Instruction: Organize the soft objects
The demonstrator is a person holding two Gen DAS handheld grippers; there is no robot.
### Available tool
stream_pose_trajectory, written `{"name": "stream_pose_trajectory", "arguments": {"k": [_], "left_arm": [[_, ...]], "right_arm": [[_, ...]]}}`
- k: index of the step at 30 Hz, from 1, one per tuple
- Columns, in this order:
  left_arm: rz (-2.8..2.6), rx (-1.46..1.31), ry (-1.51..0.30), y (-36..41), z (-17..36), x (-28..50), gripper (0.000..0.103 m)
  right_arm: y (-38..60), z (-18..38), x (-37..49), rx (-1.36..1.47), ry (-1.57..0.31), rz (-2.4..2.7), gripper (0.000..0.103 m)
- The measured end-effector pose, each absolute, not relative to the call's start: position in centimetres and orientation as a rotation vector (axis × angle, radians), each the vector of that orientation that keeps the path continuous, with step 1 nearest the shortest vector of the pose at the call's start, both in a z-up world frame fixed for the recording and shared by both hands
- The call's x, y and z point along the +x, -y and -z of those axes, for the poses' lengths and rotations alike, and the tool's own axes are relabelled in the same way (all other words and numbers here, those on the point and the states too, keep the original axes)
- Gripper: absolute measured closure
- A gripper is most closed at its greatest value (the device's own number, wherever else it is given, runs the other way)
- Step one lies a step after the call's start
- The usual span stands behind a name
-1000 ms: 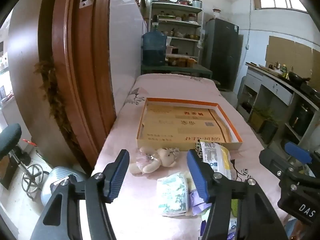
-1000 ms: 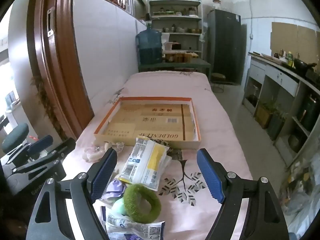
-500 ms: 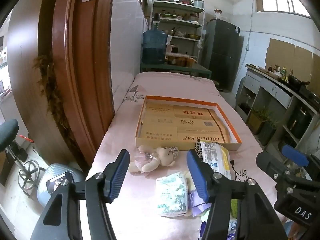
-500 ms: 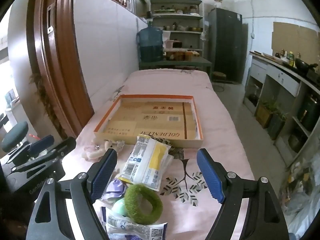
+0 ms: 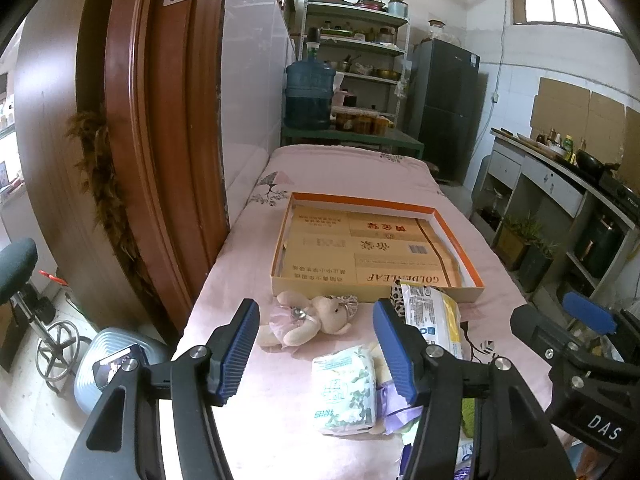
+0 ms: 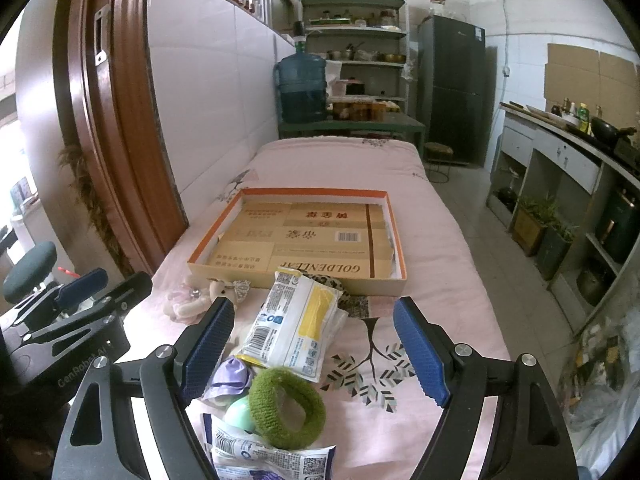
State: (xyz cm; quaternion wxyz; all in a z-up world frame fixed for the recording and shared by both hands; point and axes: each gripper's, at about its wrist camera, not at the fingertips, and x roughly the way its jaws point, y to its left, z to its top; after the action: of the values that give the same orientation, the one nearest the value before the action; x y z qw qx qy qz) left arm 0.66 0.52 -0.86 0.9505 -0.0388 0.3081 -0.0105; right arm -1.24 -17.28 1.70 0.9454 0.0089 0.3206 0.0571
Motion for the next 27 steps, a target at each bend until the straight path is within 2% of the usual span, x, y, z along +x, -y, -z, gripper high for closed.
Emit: {"name": "stream_pose_trajectory", "arguments": {"k": [27], "left_arm": [[0.02,-0.094,-0.645,-0.55,1.78,0.89,0.044]], "right_arm": [[17.34,-0.74,-0.89,0.03,-0.685,-0.118,0.02]]}}
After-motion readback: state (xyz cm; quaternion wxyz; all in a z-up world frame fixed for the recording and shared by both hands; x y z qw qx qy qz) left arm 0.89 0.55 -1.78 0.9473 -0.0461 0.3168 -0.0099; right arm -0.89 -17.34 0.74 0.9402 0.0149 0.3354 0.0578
